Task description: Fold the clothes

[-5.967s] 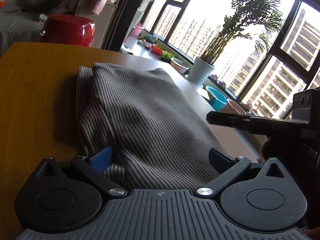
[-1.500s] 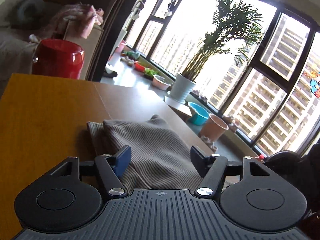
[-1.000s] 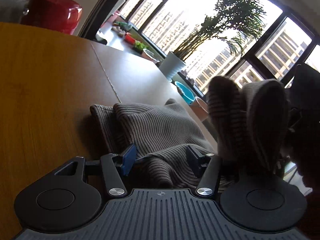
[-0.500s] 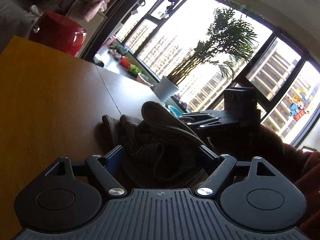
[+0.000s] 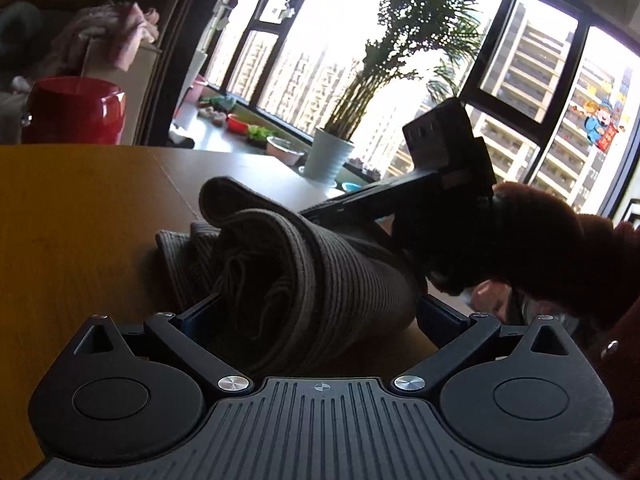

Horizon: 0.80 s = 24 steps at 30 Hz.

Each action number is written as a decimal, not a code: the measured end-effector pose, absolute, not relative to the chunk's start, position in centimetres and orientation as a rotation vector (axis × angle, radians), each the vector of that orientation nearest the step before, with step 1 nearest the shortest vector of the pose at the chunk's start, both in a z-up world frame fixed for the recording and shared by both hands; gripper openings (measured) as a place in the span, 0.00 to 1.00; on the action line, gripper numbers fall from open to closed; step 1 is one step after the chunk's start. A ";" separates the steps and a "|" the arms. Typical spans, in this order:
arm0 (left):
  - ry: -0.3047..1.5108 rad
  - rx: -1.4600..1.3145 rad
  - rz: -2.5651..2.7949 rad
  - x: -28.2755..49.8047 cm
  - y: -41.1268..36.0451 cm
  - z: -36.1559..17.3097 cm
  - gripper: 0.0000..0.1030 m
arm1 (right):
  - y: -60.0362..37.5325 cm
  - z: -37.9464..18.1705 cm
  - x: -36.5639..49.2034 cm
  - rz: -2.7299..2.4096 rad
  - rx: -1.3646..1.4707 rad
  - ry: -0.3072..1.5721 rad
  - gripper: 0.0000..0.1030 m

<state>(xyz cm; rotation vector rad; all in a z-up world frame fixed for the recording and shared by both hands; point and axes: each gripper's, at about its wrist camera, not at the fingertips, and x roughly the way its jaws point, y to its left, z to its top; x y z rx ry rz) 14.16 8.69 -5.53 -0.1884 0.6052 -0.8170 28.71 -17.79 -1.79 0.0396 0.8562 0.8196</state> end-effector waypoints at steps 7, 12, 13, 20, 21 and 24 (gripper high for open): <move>0.700 -0.190 -0.776 15.1 6.6 -7.2 0.81 | -22.2 3.0 23.1 0.690 0.054 0.603 0.62; 0.729 -0.310 -0.768 15.4 7.5 -7.6 0.79 | -26.2 0.5 17.9 0.632 0.124 0.561 0.70; 0.737 -0.347 -0.768 15.6 7.7 -7.8 0.79 | -26.5 -0.5 17.4 0.641 0.164 0.566 0.70; 0.808 -0.471 -0.737 16.6 8.5 -7.7 0.69 | -27.0 -4.1 17.7 0.719 0.404 0.587 0.41; 0.818 -0.482 -0.732 16.5 8.6 -7.5 0.67 | -27.0 -3.6 17.5 0.732 0.402 0.596 0.35; 0.850 -0.563 -0.759 16.0 9.2 -6.8 0.66 | -27.2 -1.9 16.5 0.779 0.441 0.607 0.33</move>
